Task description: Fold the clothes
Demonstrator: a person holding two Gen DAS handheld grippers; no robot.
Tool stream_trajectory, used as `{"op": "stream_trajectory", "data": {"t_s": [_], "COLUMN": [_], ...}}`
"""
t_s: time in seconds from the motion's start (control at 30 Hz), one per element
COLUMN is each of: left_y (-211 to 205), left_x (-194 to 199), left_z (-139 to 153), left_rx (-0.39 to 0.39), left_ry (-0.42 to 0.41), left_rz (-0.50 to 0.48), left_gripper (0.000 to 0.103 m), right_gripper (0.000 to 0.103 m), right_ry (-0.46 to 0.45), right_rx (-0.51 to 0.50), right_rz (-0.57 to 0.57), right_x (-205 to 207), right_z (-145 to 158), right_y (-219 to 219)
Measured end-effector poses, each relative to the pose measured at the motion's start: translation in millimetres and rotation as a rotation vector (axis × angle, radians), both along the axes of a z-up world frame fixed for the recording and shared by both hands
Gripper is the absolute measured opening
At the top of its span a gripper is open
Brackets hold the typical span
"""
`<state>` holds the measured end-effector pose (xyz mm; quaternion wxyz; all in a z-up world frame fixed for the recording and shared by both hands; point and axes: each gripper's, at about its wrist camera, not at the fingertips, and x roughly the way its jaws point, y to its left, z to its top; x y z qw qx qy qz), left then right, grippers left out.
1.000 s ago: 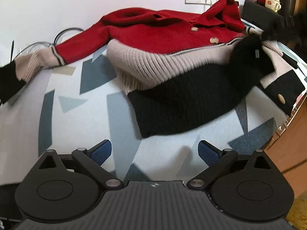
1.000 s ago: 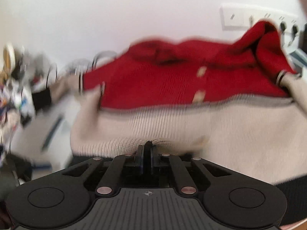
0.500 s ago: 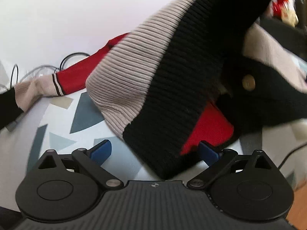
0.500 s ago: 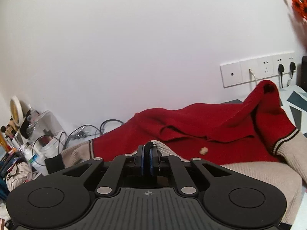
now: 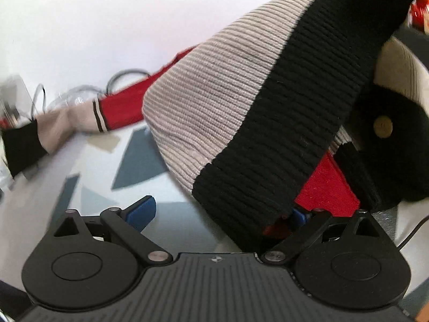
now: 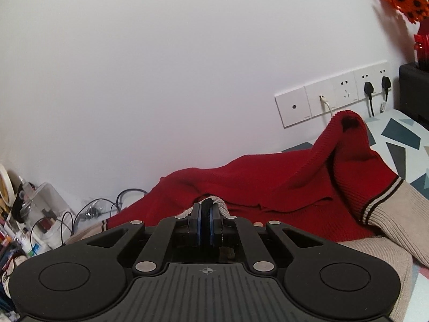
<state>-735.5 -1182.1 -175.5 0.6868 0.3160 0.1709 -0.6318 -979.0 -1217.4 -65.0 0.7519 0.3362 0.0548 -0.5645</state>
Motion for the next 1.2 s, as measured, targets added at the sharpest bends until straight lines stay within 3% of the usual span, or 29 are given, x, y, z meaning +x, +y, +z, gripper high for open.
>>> {"op": "stream_trajectory", "data": {"t_s": [0.03, 0.07, 0.1, 0.13, 0.23, 0.37, 0.5, 0.57, 0.67, 0.77, 0.83, 0.93, 1.03, 1.1, 1.2], "left_y": [0.1, -0.5, -2.3, -4.3, 10.4, 40.6, 65.2, 71.6, 75.0, 78.4, 81.8, 78.6, 76.6, 77.1, 80.5], "left_x": [5.5, 13.8, 21.8, 29.5, 39.7, 59.1, 65.1, 61.2, 59.1, 53.4, 48.9, 42.7, 34.6, 27.5, 16.3], "left_z": [1.0, 2.9, 5.6, 8.4, 26.9, 51.2, 49.3, 39.6, 27.3, 29.4, 29.6, 24.4, 22.9, 23.9, 26.2], "left_rx": [-0.012, -0.005, 0.025, 0.060, 0.016, -0.005, 0.044, 0.090, 0.132, 0.124, 0.127, 0.153, 0.157, 0.148, 0.122], "left_ry": [0.020, 0.064, 0.104, 0.140, 0.129, 0.184, 0.194, 0.175, 0.155, 0.123, 0.098, 0.054, -0.006, -0.044, -0.107], "left_rz": [0.025, 0.050, 0.068, 0.084, 0.089, 0.097, 0.115, 0.121, 0.119, 0.091, 0.078, 0.061, 0.019, -0.017, -0.081], "left_gripper": [0.084, 0.046, 0.014, 0.013, 0.012, 0.012, 0.012, 0.012, 0.012, 0.012, 0.014, 0.019, 0.037, 0.055, 0.058], "right_gripper": [0.005, 0.005, 0.005, 0.005, 0.005, 0.005, 0.007, 0.028, 0.039, 0.042, 0.042, 0.044, 0.049, 0.055, 0.056], "right_ry": [0.000, -0.001, -0.004, -0.008, -0.010, -0.006, -0.025, -0.020, 0.011, 0.011, 0.062, 0.181, 0.300, 0.369, 0.433], "right_rx": [0.001, 0.004, 0.011, 0.024, 0.065, 0.111, 0.202, 0.254, 0.256, 0.267, 0.286, 0.340, 0.375, 0.366, 0.337], "right_rz": [-0.006, -0.013, -0.017, -0.018, -0.002, 0.029, 0.065, 0.087, 0.028, -0.111, -0.222, -0.321, -0.373, -0.392, -0.372], "right_x": [-1.3, -3.2, -5.6, -8.1, -12.0, -12.7, -10.7, -8.2, -19.4, -50.1, -68.5, -86.2, -85.0, -76.8, -61.0], "right_z": [-1.4, -3.0, -5.1, -7.7, -16.2, -30.6, -58.1, -73.9, -85.4, -96.4, -106.0, -126.7, -143.2, -149.9, -156.8], "right_y": [-2.1, -4.5, -7.4, -9.7, -10.3, -2.6, 8.7, 17.3, 44.0, 82.0, 111.4, 147.5, 165.8, 172.5, 176.8]}}
